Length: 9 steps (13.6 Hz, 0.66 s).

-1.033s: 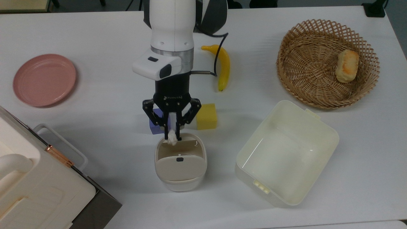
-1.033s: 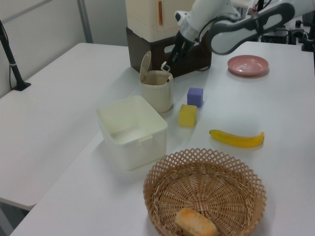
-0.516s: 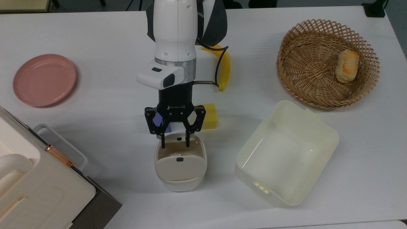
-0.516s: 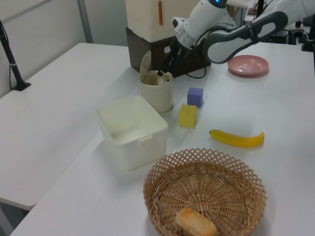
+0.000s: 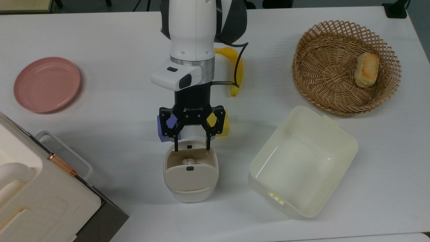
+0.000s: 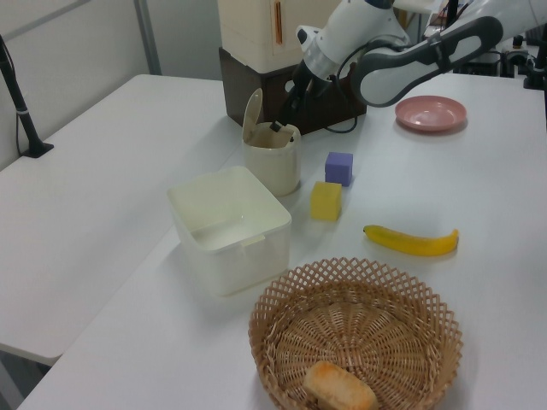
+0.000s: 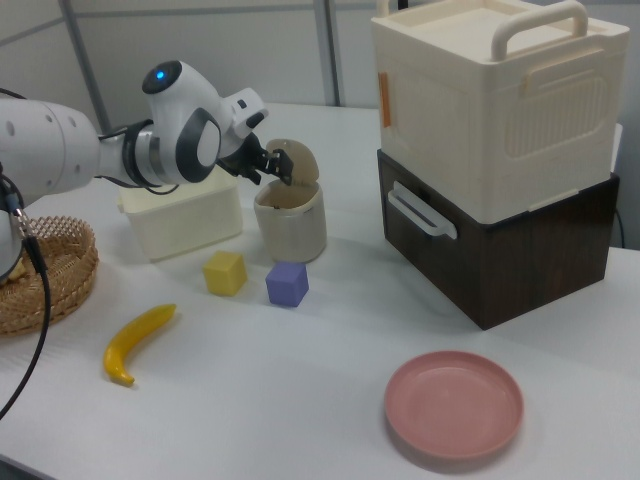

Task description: Grab it up and put it in the trash

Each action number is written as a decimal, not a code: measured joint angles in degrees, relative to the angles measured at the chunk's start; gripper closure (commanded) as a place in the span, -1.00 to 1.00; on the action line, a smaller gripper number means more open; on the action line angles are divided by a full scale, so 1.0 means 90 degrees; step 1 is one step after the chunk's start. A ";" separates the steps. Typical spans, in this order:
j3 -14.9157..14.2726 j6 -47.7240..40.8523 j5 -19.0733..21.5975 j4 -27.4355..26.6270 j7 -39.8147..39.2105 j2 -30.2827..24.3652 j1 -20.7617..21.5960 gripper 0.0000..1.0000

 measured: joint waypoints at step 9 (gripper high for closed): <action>-0.0005 -0.4630 0.0113 0.0010 0.0122 -0.1369 0.0140 -1.00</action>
